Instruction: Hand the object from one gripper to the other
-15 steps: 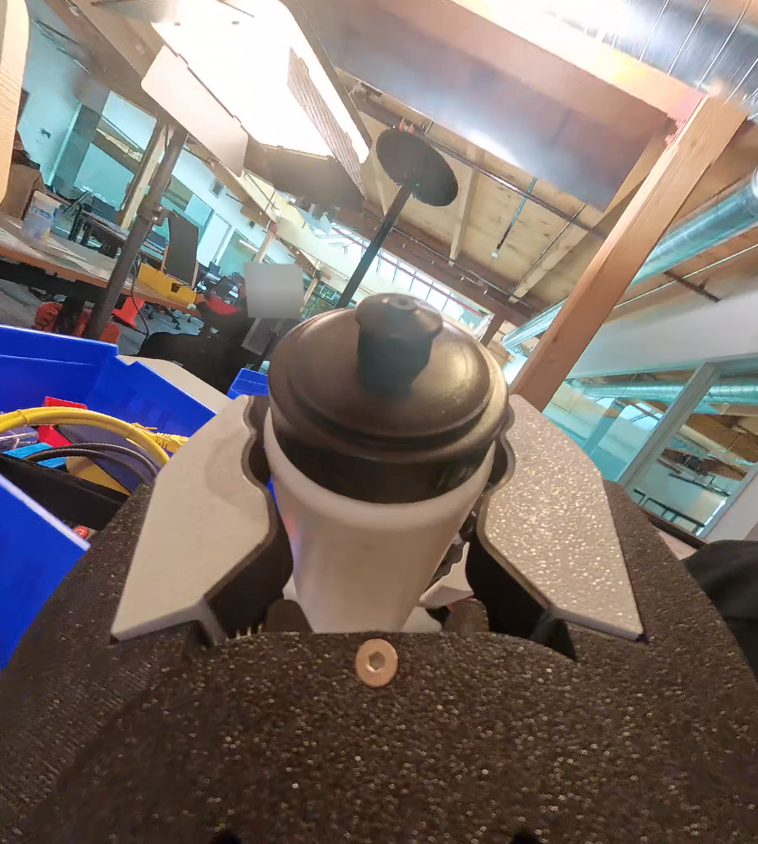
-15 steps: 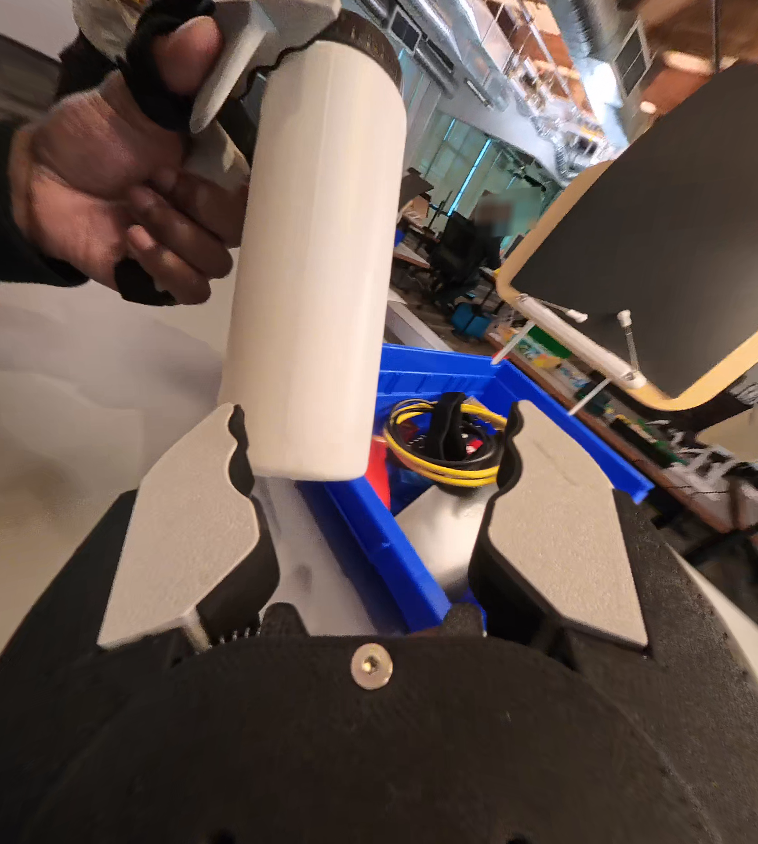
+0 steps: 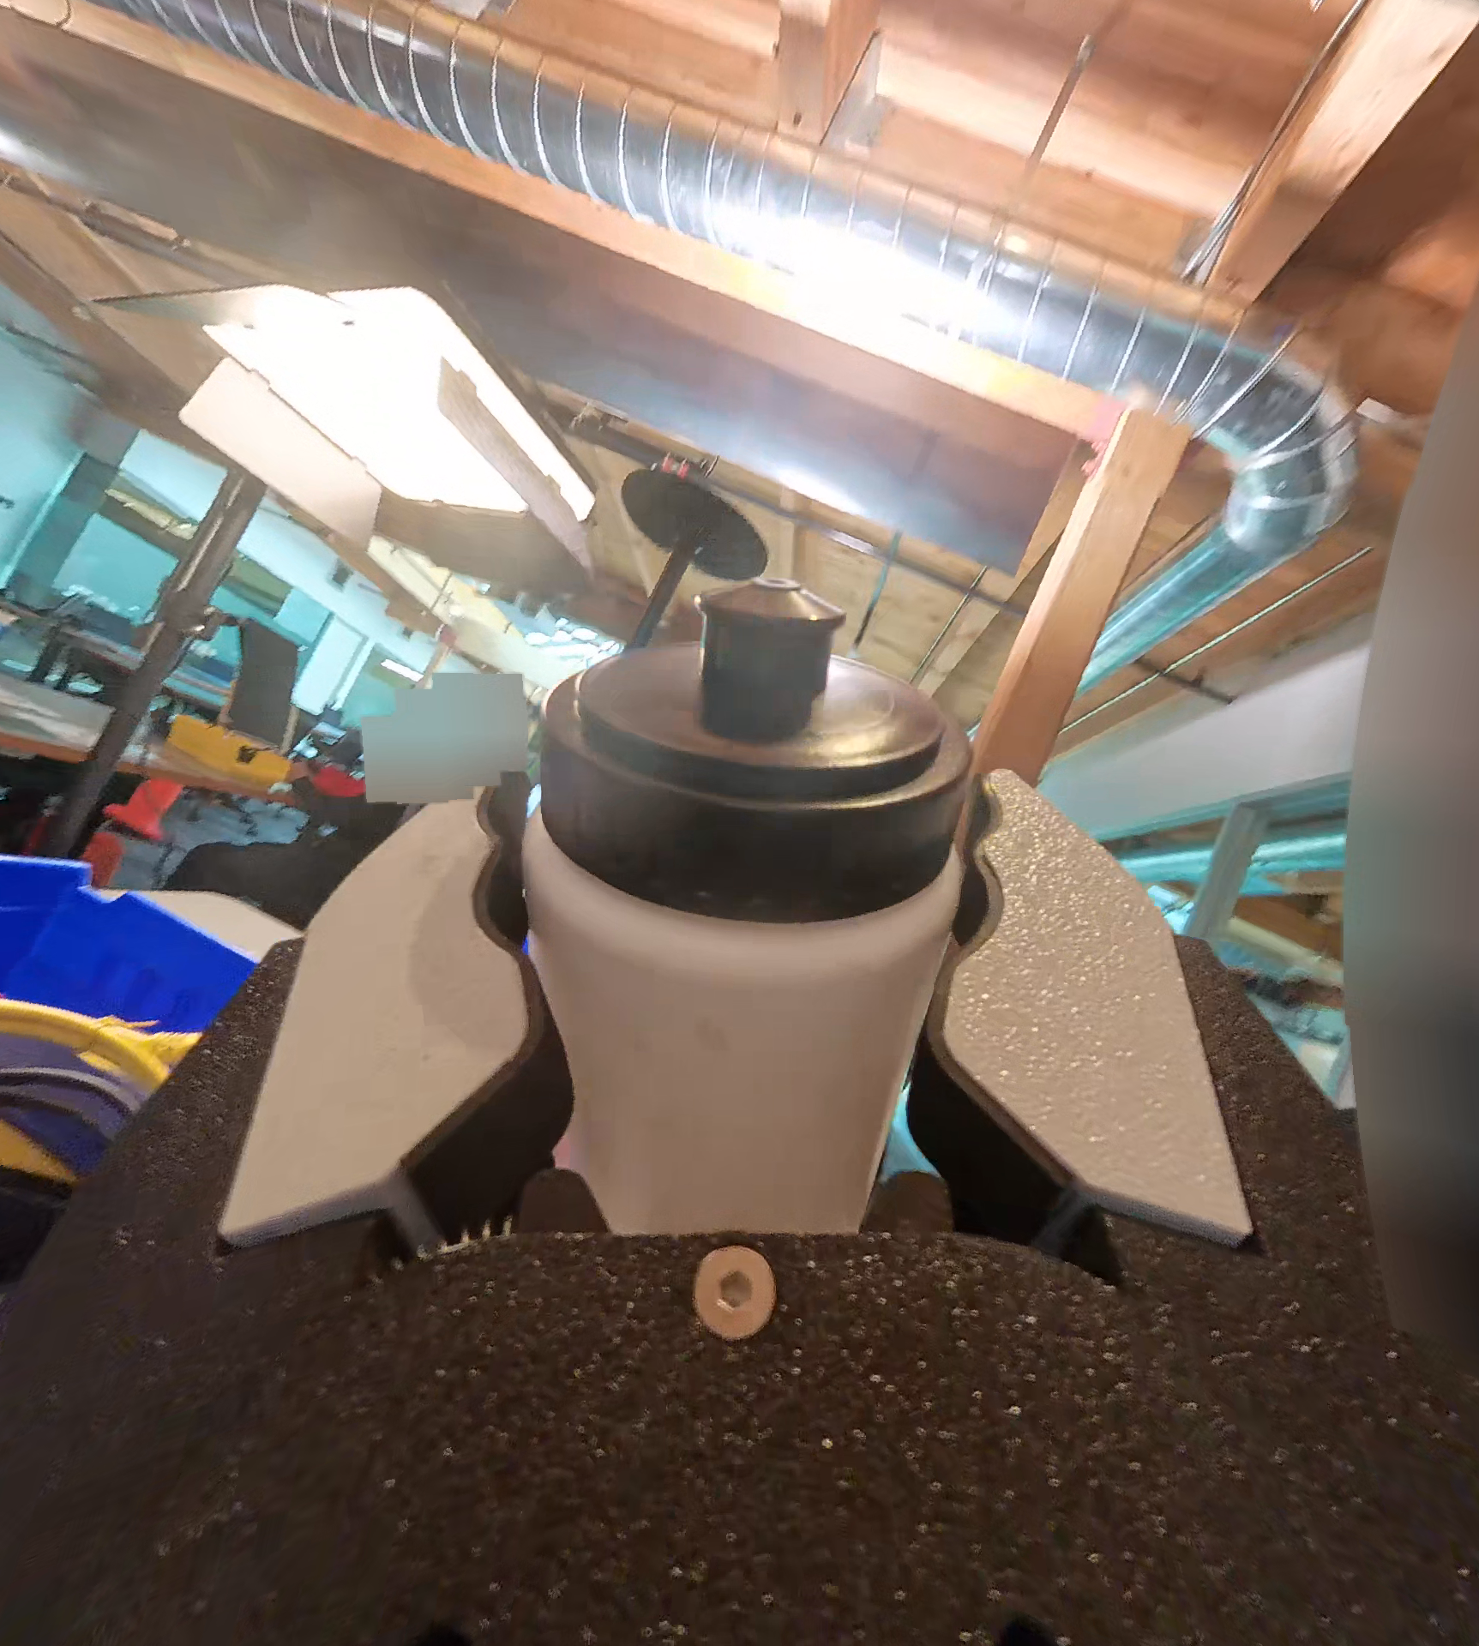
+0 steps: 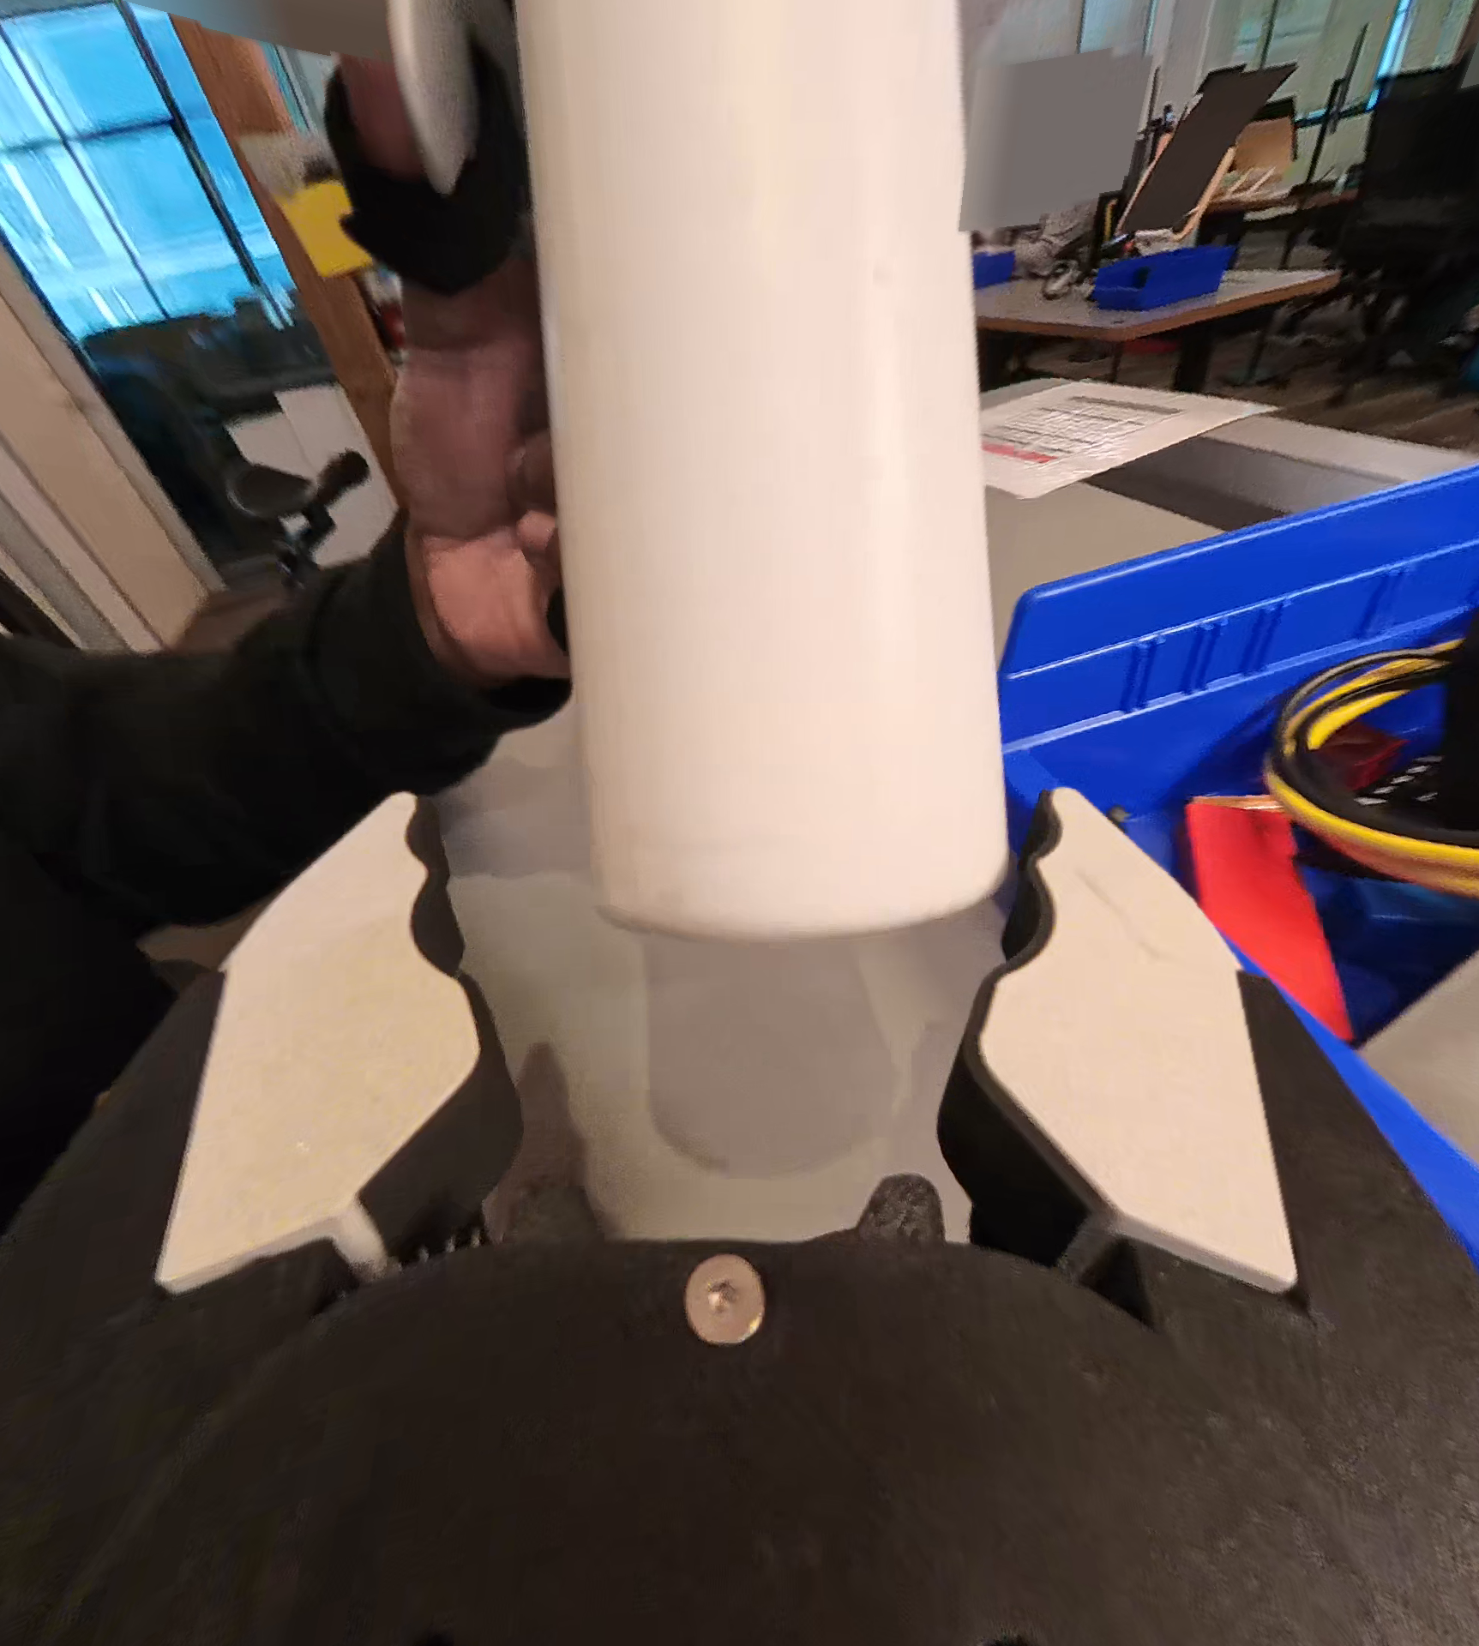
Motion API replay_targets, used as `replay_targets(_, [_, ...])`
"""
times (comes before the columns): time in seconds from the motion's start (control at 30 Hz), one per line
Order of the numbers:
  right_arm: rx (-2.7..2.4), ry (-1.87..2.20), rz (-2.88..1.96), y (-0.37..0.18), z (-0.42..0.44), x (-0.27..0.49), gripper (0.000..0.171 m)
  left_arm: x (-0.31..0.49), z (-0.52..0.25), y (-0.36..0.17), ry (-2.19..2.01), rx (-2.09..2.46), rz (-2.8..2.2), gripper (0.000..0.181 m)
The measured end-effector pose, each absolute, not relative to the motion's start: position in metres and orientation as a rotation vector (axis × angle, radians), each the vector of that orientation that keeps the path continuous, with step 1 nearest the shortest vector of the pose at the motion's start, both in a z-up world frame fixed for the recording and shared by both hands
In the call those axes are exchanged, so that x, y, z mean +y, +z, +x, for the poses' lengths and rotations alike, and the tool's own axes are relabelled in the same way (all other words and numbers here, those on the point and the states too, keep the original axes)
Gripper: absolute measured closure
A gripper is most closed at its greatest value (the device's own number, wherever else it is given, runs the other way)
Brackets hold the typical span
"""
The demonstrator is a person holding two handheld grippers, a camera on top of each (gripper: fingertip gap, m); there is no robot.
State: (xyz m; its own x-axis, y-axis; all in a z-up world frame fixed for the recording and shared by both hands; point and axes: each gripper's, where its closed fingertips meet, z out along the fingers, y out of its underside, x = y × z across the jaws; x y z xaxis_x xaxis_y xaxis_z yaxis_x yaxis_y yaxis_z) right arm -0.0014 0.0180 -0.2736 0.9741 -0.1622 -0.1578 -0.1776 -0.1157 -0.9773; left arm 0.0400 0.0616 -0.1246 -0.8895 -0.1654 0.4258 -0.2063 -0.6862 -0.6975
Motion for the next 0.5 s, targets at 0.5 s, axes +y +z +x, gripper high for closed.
replay_targets(0.5, [0.294, 0.048, -1.336, -0.211, 0.02, -0.025, 0.067, 0.047, 0.039, -0.151, 2.555, -1.345, 0.607, 0.086])
